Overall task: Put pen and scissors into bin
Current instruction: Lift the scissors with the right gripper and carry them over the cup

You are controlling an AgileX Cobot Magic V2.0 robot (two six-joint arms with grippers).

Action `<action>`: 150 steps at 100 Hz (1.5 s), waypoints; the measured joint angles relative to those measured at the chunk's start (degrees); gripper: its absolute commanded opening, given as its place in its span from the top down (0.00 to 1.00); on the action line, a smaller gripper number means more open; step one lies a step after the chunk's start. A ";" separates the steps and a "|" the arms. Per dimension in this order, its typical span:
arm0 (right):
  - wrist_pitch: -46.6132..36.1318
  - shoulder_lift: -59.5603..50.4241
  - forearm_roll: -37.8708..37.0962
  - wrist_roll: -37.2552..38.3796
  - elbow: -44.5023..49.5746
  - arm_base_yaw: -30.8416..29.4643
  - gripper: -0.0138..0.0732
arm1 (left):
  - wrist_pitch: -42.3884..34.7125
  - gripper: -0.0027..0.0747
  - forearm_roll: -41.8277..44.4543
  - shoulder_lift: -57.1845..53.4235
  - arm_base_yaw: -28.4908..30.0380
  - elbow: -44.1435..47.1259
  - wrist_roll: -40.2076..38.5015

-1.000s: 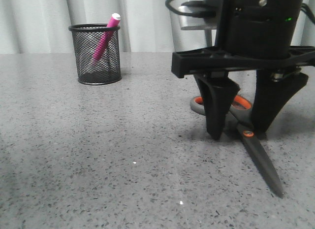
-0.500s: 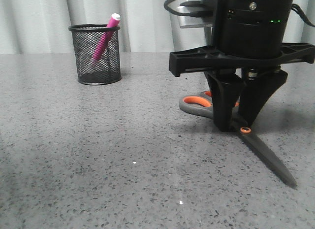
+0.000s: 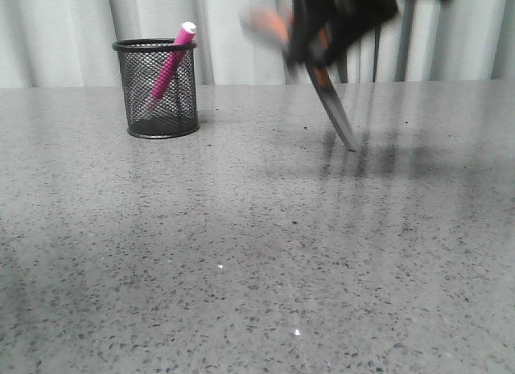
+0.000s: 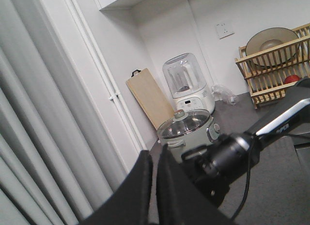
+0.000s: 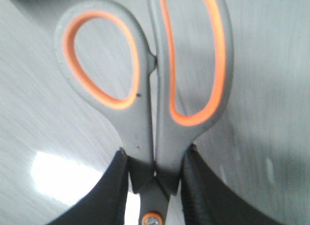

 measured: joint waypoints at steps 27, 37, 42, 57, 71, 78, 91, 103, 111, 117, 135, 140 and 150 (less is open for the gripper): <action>-31.52 -2.31 -0.78 0.00 -2.57 0.00 0.92 | -1.53 0.97 0.00 0.00 0.00 0.00 0.00; -43.72 0.63 -0.86 0.00 -2.57 0.00 0.92 | -1.96 0.97 0.00 0.00 0.00 0.00 0.00; -49.33 2.57 -1.07 0.00 -2.57 0.00 0.92 | -2.01 0.97 0.00 0.00 0.00 0.00 -0.09; -66.16 10.00 -4.24 0.00 -2.57 0.00 0.92 | -2.16 0.97 0.25 0.00 0.00 0.00 -0.09; -75.45 17.38 -8.24 0.00 -2.57 0.00 0.92 | -2.18 0.97 2.00 0.00 0.00 0.00 -0.09; -76.33 20.31 -9.01 0.00 -2.57 0.00 0.92 | -2.18 0.97 2.84 0.00 0.00 0.00 -0.09; -76.43 24.04 -9.37 0.00 -2.57 -0.35 0.92 | -2.18 0.97 3.42 0.00 0.00 0.00 -0.09; -76.32 24.82 -9.37 0.00 -2.57 -0.73 0.92 | -2.18 0.97 3.96 0.00 -0.80 0.00 -0.09; -76.43 24.82 -9.37 0.00 -2.62 -0.85 0.92 | -2.18 0.97 5.48 0.00 -1.69 0.00 -0.09; -76.32 24.82 -9.37 0.00 -2.62 -0.85 0.92 | -2.18 0.97 6.17 0.00 -2.10 0.00 -0.09; -74.38 24.82 -9.37 -0.10 -2.62 -0.85 0.91 | -2.18 0.97 6.86 0.00 -2.34 0.00 -0.09; -73.80 24.82 -9.37 -0.10 -2.62 -0.85 0.88 | -2.18 0.97 6.86 0.00 -2.34 0.00 -0.09; -73.43 24.82 -9.37 -0.10 -2.62 -0.85 0.72 | -2.18 0.97 6.86 0.00 -2.34 0.00 -0.09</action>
